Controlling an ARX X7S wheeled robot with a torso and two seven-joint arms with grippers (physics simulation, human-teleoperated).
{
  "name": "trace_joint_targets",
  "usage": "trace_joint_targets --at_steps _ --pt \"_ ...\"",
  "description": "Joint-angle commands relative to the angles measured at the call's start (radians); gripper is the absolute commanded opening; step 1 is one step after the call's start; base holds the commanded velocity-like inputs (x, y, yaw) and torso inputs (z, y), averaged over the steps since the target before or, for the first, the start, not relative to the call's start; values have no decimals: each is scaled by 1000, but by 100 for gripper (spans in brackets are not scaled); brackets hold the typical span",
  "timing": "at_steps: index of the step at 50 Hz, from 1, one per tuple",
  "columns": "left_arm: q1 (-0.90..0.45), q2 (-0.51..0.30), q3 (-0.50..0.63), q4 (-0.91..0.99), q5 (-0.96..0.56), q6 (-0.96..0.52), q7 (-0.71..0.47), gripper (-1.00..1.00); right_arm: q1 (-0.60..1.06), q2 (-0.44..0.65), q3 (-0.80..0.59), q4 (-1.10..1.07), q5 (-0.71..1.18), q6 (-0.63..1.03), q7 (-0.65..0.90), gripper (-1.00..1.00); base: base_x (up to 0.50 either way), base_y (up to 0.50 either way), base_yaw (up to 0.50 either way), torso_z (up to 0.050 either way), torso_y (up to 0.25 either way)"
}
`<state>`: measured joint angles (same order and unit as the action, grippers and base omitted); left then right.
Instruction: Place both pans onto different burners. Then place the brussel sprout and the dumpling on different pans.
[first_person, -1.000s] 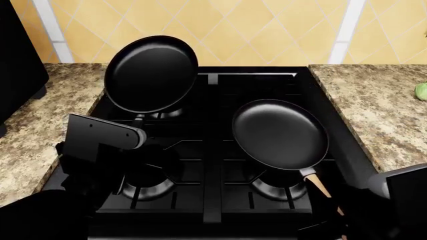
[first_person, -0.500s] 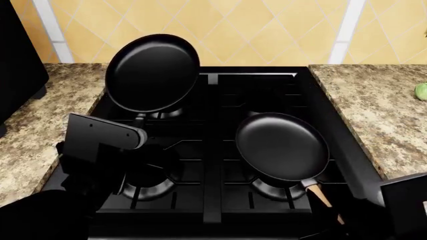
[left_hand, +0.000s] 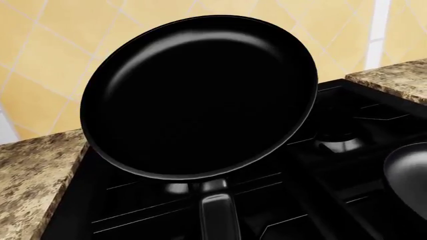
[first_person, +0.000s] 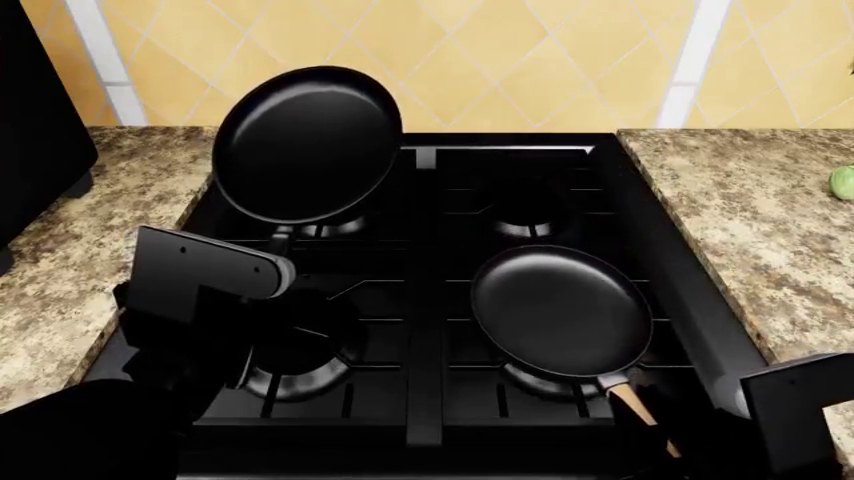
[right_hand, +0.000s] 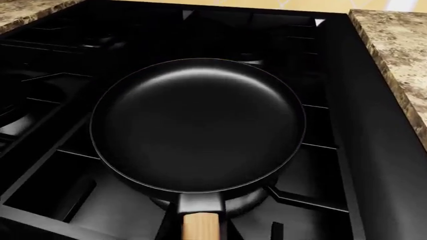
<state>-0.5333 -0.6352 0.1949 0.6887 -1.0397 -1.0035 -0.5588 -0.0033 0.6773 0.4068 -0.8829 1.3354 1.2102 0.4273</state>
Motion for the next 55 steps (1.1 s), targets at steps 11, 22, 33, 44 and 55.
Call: trace_joint_targets --at_steps 11,22,33,44,55 --pt "-9 -2 -23 -5 43 25 -10 -100 27 0 -34 30 -73 -7 -10 -100 0 0 0 1 2" --pt "-12 -4 -27 -3 36 27 -15 -100 -7 8 4 15 -36 -17 -2 100 1 0 0 1 2" --pt "-5 -10 -33 -6 34 37 -12 -100 19 36 12 -7 34 -9 44 100 0 0 0 0 2" --pt "3 -16 -35 -8 35 47 -7 -100 142 131 5 -69 243 -16 188 100 0 0 0 1 2" --pt "7 -38 -26 9 38 52 15 -100 264 260 -44 -94 428 -70 336 100 0 0 0 1 1"
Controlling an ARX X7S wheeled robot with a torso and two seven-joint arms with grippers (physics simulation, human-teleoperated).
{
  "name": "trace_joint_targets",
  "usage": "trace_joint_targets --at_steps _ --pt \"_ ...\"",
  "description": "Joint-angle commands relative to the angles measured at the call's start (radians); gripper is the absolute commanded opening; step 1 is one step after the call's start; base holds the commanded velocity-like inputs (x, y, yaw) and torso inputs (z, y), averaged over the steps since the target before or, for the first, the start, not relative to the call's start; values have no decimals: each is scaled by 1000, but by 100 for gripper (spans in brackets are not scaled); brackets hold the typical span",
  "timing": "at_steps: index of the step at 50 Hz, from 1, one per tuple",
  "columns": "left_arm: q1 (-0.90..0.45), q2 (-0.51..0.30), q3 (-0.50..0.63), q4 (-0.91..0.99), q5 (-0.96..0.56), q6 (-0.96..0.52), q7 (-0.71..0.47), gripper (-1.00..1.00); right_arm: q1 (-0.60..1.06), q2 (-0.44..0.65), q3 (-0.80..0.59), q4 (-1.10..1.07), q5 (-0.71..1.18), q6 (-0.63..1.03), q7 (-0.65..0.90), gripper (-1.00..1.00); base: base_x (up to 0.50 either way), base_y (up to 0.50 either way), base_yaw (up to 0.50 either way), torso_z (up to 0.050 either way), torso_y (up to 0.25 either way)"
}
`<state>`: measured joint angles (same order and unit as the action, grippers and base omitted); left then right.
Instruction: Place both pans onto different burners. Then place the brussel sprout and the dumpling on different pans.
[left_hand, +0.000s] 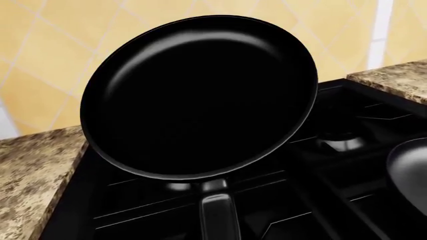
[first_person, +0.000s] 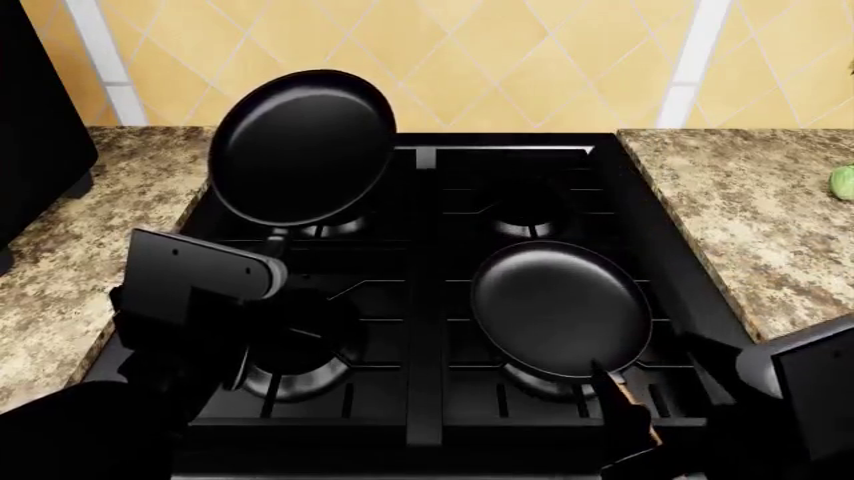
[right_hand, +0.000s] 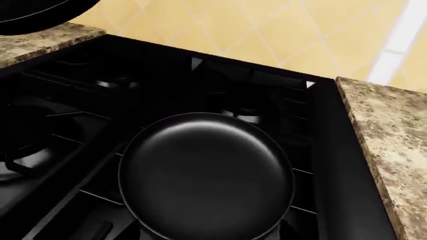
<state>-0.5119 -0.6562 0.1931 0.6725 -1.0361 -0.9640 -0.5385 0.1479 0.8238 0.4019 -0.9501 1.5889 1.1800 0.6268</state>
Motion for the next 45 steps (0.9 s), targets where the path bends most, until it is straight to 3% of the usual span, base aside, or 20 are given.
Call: trace_joint_targets --at_steps 1,9,15,18,26,45 --pt "-14 -20 -25 29 33 12 -4 -100 135 135 -52 -29 203 -52 163 100 0 0 0 0 10" --pt "-20 -56 -8 73 31 5 26 -100 430 267 -316 -52 415 -156 430 100 0 0 0 0 1" --pt "-34 -102 -21 95 14 -18 30 -100 703 244 -582 -34 511 -124 612 100 0 0 0 0 2" --pt "-40 -126 -29 109 3 -31 27 -100 782 220 -647 -22 539 -109 656 100 0 0 0 3 0" --pt "-25 -175 -49 135 -22 -59 9 -100 898 167 -693 -10 555 -102 684 100 0 0 0 0 3" --pt "89 -238 -53 122 11 -44 19 -100 842 144 -624 32 408 -78 616 100 0 0 0 1 1"
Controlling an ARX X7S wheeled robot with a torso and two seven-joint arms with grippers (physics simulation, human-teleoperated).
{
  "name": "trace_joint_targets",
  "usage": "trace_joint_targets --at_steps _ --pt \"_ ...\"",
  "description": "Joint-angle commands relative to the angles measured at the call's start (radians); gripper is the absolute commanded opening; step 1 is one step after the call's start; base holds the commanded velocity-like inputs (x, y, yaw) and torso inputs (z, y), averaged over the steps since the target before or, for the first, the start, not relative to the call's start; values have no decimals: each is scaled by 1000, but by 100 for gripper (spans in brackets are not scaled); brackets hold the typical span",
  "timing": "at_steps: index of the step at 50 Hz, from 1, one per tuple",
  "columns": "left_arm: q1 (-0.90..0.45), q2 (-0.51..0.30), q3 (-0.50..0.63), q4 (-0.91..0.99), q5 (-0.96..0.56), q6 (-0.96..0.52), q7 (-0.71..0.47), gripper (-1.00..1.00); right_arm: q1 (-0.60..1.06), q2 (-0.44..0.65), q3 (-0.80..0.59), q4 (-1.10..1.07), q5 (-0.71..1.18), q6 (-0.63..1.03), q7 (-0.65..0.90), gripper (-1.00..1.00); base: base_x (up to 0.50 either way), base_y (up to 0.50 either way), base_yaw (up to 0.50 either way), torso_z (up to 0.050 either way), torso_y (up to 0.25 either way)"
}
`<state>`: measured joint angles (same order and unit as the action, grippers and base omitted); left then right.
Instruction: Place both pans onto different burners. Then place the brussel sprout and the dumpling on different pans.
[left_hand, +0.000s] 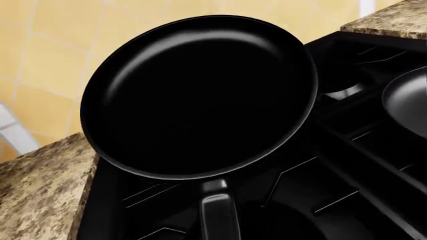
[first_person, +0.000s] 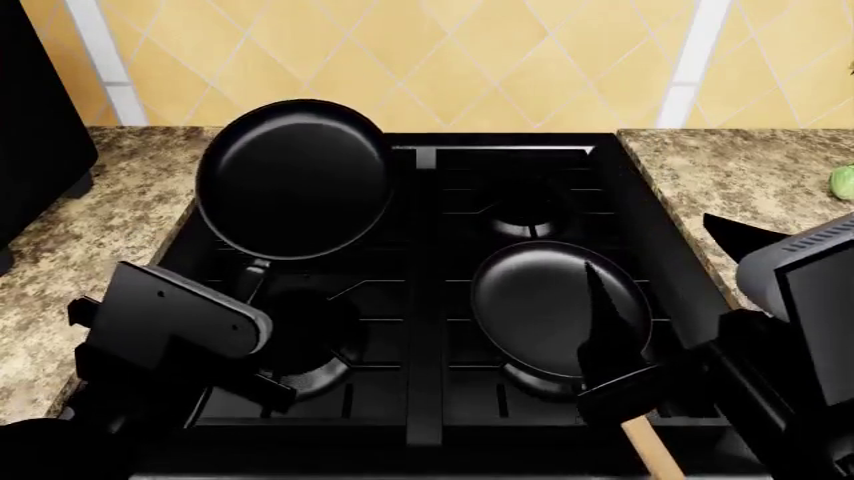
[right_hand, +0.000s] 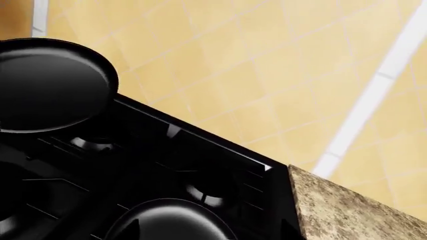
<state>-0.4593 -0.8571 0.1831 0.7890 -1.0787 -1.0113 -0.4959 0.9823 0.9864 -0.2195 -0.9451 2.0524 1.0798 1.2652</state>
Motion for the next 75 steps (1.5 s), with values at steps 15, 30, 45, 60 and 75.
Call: trace_joint_targets --at_steps 15,30,45,60,75 --pt "141 -40 -56 -20 11 7 -35 -100 31 -36 -1 47 -88 37 -59 100 0 0 0 1 1" --pt "206 -49 -89 -32 -38 8 -59 -100 16 -39 9 40 -109 37 -81 100 0 0 0 1 2" --pt "271 -69 -98 -19 -37 28 -46 -100 15 -40 7 40 -117 37 -89 100 0 0 0 0 1" --pt "298 -72 -83 -26 -34 27 -42 -100 9 -38 11 40 -127 36 -103 100 0 0 0 1 1" --pt "300 -89 -122 -2 -117 28 -50 -100 15 -38 1 44 -128 36 -100 100 -1 0 0 0 0"
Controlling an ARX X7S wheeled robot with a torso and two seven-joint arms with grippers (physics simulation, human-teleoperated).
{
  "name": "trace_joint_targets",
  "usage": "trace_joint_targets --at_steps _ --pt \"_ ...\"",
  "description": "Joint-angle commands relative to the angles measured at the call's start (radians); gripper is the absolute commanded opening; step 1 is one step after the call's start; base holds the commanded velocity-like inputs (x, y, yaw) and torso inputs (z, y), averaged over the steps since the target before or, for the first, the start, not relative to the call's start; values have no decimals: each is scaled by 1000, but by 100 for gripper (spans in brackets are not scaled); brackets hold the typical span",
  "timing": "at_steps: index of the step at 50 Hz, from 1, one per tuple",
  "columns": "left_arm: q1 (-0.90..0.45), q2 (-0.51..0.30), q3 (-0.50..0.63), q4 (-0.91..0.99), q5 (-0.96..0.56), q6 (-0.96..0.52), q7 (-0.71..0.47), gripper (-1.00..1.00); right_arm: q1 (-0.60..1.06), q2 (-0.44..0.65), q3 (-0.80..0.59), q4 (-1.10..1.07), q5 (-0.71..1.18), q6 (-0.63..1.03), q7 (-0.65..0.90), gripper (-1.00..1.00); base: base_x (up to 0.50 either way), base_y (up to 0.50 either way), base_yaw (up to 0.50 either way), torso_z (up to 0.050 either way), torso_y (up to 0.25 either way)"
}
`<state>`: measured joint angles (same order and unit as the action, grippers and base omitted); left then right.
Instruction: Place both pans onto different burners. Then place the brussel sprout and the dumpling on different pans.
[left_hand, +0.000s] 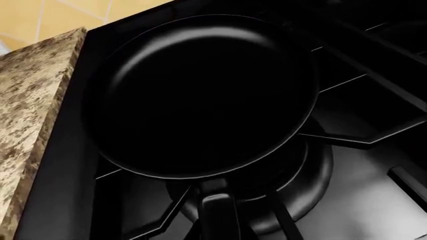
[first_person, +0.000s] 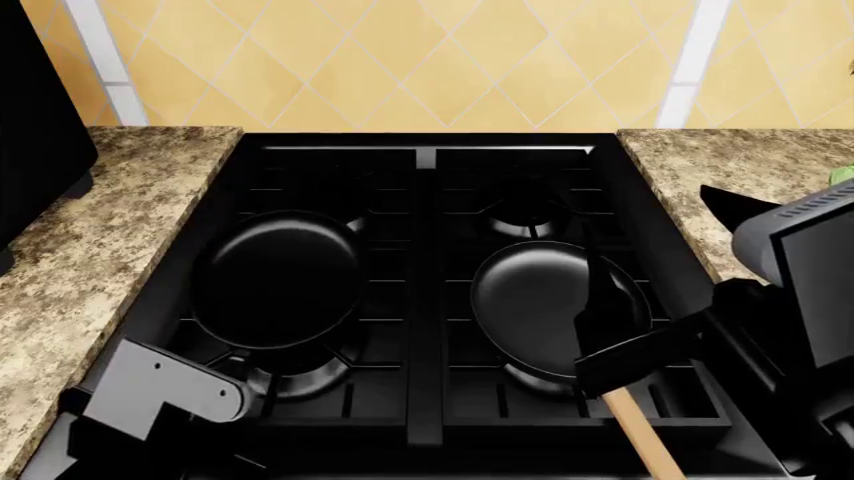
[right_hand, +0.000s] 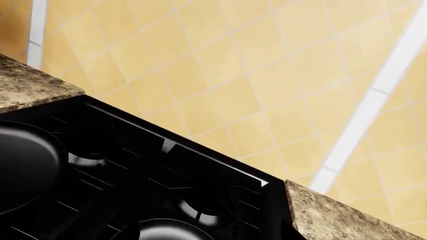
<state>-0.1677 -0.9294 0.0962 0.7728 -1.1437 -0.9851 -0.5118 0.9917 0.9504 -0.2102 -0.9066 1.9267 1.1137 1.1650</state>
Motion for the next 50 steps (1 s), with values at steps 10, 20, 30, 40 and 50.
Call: trace_joint_targets --at_steps 10,20,30,40,50 --pt "20 -36 -80 43 -113 15 -52 -100 23 -3 -22 10 6 3 6 100 0 0 0 0 1" --pt "32 -40 -81 48 -114 20 -48 -100 17 -3 -20 9 -3 2 -1 100 0 0 0 0 1" --pt "20 -44 -64 45 -101 12 -43 -100 19 3 -21 4 3 -3 4 100 -1 0 0 1 1" --pt "22 -55 -65 59 -101 19 -28 100 13 3 -21 2 -1 -6 1 100 0 0 0 0 1" --pt "33 -70 -86 78 -118 34 -21 100 4 3 -17 1 -12 -6 -11 100 0 0 0 0 0"
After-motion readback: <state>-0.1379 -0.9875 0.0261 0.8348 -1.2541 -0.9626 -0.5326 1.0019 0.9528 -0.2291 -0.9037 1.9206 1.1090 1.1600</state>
